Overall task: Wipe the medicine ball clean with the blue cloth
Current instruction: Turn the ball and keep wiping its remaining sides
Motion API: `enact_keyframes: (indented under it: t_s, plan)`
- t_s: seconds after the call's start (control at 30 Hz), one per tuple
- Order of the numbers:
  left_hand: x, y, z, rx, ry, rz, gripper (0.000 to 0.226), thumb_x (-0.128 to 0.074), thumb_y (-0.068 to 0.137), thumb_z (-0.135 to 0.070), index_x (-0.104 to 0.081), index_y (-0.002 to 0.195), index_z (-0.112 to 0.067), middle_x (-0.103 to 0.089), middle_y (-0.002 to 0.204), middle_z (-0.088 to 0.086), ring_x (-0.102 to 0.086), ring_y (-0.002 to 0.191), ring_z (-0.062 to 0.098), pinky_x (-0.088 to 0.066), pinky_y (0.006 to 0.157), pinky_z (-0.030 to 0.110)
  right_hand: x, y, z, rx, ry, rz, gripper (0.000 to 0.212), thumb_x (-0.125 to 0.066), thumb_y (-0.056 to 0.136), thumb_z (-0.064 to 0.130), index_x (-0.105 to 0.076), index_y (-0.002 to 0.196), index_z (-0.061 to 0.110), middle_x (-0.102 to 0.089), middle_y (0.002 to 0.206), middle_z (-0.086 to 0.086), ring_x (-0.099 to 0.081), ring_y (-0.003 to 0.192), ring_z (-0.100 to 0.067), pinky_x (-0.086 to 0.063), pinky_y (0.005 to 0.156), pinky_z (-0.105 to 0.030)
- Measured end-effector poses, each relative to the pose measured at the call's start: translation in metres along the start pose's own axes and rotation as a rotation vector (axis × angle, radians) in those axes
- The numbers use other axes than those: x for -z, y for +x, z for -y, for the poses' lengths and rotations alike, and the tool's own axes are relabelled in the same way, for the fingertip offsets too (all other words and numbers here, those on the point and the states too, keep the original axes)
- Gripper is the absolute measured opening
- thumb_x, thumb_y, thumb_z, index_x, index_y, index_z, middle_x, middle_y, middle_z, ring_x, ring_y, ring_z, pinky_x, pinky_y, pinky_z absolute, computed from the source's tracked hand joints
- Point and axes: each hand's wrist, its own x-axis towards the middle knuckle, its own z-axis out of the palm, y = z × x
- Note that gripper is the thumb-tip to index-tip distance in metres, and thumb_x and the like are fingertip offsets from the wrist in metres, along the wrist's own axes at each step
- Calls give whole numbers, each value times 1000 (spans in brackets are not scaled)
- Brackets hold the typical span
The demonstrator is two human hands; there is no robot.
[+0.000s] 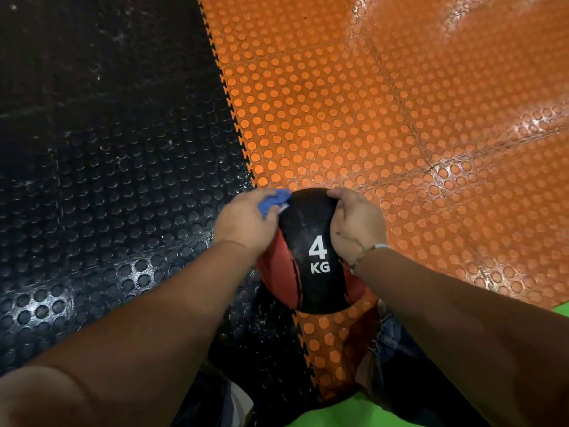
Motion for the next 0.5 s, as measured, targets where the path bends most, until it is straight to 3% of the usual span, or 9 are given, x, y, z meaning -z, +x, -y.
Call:
enact_keyframes:
  t_s: [0.03,0.07,0.17,0.23,0.37,0.5]
  plan:
    - [0,0,2,102,-60,-14,27,-59,89,-30,-66,115,-28,-65,116,6,-61,105,27,-48,91,30,-1,-1,1,-9,-2,0,39,-39,90,8,-56,124,19,-56,129,-5,-52,116,-28,-36,103,-46]
    - [-2,-6,-4,88,-92,-33,25,-61,88,-28,-68,112,-27,-67,113,5,-61,103,25,-47,90,26,-1,-1,3,-14,-6,0,39,-39,90,8,-56,124,19,-56,129,-4,-52,116,-27,-37,102,-45]
    - [-15,-35,-33,-288,-79,-45,28,-60,80,-30,-73,103,-20,-71,102,3,-62,92,18,-40,85,22,2,3,6,-8,-38,7,39,-39,90,8,-56,125,18,-57,127,-6,-52,115,-27,-41,96,-39]
    - [-15,-38,-34,-384,-37,-79,30,-58,79,-30,-73,103,-18,-71,100,3,-65,90,23,-43,85,27,3,5,9,-10,-57,25,40,-38,90,9,-55,126,18,-56,128,-6,-52,115,-25,-42,95,-37]
    - [-6,-16,-38,7,-108,-125,25,-62,86,-25,-69,110,-27,-66,115,-1,-60,105,23,-47,92,30,-3,18,23,-75,-34,35,42,-41,86,11,-56,124,19,-59,124,-6,-54,113,-27,-43,97,-43]
    - [-2,-26,-51,-38,-159,-9,29,-65,83,-21,-68,111,-30,-65,116,-2,-59,105,22,-46,93,30,-3,32,32,-118,-49,88,43,-47,83,13,-57,124,21,-59,124,-10,-53,114,-31,-43,98,-42]
